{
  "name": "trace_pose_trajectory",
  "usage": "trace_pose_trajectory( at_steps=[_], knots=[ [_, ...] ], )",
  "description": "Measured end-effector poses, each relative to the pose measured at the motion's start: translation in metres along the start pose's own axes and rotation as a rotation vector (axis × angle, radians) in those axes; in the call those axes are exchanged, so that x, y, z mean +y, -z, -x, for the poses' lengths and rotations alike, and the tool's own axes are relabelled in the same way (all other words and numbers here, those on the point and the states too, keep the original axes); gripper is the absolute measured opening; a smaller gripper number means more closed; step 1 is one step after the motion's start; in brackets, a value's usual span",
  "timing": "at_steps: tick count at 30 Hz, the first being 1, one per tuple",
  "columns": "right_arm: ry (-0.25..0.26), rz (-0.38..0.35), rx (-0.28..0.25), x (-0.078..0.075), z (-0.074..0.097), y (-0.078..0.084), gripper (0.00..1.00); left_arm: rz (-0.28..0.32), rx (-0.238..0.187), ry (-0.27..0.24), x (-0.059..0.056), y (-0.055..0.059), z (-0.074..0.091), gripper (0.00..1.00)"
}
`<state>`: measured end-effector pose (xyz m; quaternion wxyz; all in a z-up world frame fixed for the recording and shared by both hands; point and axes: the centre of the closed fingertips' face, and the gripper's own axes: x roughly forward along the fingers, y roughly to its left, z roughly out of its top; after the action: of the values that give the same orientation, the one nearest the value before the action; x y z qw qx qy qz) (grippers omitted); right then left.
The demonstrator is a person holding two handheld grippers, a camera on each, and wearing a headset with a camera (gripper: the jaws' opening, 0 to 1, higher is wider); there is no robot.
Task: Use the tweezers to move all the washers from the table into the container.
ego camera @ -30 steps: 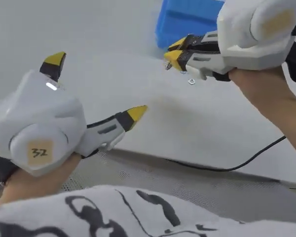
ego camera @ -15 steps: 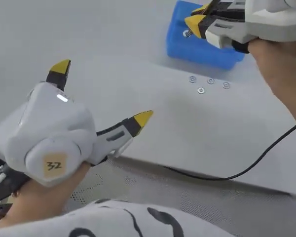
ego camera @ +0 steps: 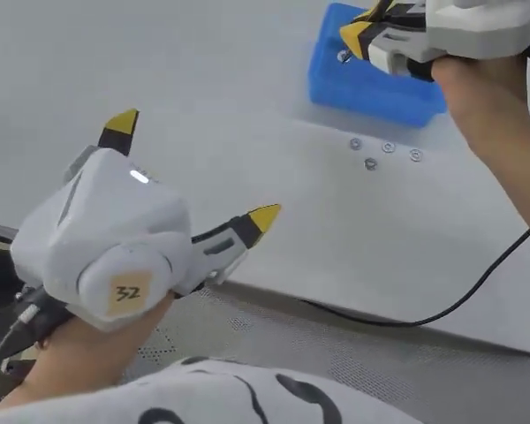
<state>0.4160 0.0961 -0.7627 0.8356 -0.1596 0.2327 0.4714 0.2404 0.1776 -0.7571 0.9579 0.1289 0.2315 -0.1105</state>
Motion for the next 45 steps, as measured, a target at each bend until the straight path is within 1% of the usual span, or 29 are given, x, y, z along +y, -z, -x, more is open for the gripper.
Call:
trace_pose_trajectory(
  at_steps=[3,4,6,7,11,12,14,18,22,23,26,31,33,34,35,36,37,40,42,45],
  knots=[
    [0.001,0.003,0.015,0.003,-0.006,0.005,0.04,-0.007,0.007,-0.005,0.001,0.001,0.0,0.99],
    [0.0,0.014,0.03,0.006,-0.007,0.006,0.04,-0.012,0.008,-0.008,0.002,0.001,0.0,0.99],
    [0.005,0.022,0.041,0.014,-0.006,0.007,0.04,-0.012,0.013,-0.004,0.001,0.002,0.0,0.99],
    [0.004,0.021,0.046,0.015,-0.008,0.009,0.04,-0.013,0.014,-0.002,0.0,0.003,0.0,0.99],
    [0.004,0.013,0.061,0.014,-0.011,0.015,0.04,-0.018,0.016,-0.006,0.001,0.003,0.001,0.99],
    [-0.002,0.021,0.073,0.015,-0.015,0.019,0.04,-0.018,0.018,-0.008,0.002,0.003,0.001,0.99],
    [-0.004,0.026,0.087,0.014,-0.016,0.024,0.04,-0.022,0.018,-0.011,0.002,0.003,0.001,0.99],
    [-0.01,0.01,0.101,0.013,-0.018,0.031,0.04,-0.024,0.024,-0.012,0.002,0.005,0.001,0.99],
    [-0.022,0.012,0.127,0.013,-0.026,0.042,0.04,-0.023,0.015,-0.013,0.003,0.003,0.001,0.99],
    [-0.021,0.013,0.114,0.013,-0.025,0.04,0.04,-0.022,0.015,-0.012,0.003,0.003,0.001,0.99],
    [-0.021,0.008,0.111,0.014,-0.022,0.04,0.04,-0.028,0.024,-0.01,0.002,0.004,0.0,0.99],
    [-0.044,0.005,0.103,0.015,-0.025,0.04,0.05,-0.034,0.026,-0.01,0.002,0.004,0.0,0.99],
    [-0.042,-0.02,0.106,0.013,-0.024,0.04,0.05,-0.033,0.028,-0.012,0.002,0.005,0.0,0.99],
    [-0.048,-0.031,0.099,0.013,-0.023,0.038,0.05,-0.034,0.029,-0.014,0.002,0.005,0.0,0.99],
    [-0.05,-0.042,0.072,0.012,-0.023,0.034,0.05,-0.033,0.028,-0.013,0.002,0.005,0.0,0.99],
    [-0.049,-0.048,0.067,0.012,-0.022,0.032,0.05,-0.034,0.028,-0.015,0.003,0.005,0.0,0.99],
    [-0.054,-0.045,0.064,0.012,-0.017,0.029,0.05,-0.035,0.03,-0.016,0.003,0.005,0.0,0.99],
    [-0.048,-0.029,0.043,0.012,-0.009,0.02,0.05,-0.037,0.032,-0.019,0.003,0.005,0.0,0.99],
    [-0.051,-0.036,0.028,0.012,-0.001,0.015,0.05,-0.036,0.029,-0.018,0.003,0.005,0.0,0.99],
    [-0.053,-0.036,0.001,0.017,0.01,0.006,0.05,-0.037,0.025,-0.019,0.003,0.003,0.001,0.99]
  ],
)
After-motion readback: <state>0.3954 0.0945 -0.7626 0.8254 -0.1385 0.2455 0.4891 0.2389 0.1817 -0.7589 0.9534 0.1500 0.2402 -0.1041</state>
